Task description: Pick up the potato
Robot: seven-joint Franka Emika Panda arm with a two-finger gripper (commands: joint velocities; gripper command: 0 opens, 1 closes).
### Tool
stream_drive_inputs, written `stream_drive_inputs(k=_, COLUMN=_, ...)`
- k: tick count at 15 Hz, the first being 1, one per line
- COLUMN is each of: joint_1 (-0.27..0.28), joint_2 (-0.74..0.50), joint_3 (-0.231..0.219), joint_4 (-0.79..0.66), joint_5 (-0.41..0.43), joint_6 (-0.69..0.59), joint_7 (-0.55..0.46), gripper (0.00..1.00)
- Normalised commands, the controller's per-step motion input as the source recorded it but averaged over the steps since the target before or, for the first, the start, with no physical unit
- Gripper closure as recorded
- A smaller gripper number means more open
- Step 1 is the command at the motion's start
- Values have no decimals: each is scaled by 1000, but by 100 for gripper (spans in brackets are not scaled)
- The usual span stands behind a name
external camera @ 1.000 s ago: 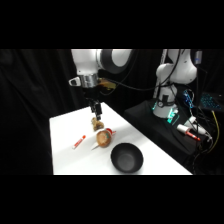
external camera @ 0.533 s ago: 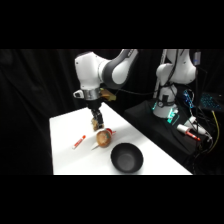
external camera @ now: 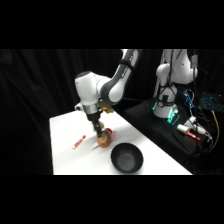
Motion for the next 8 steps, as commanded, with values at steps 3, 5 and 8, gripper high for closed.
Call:
stream_drive_inputs(k=3, joint_1=-34, joint_2=256, joint_3=45, joint_4=200, joint_5=107, joint_6=83, joint_7=61, gripper=0)
stream_drive_inputs(k=5, joint_1=-32, joint_2=178, joint_3=58, joint_4=128, joint_5=117, joint_6=57, joint_7=52, gripper=16)
stream_drive_inputs(k=8, joint_1=-10, joint_2=76, joint_3=51, joint_4=52, joint_5=101, joint_6=27, joint_7=57, gripper=45)
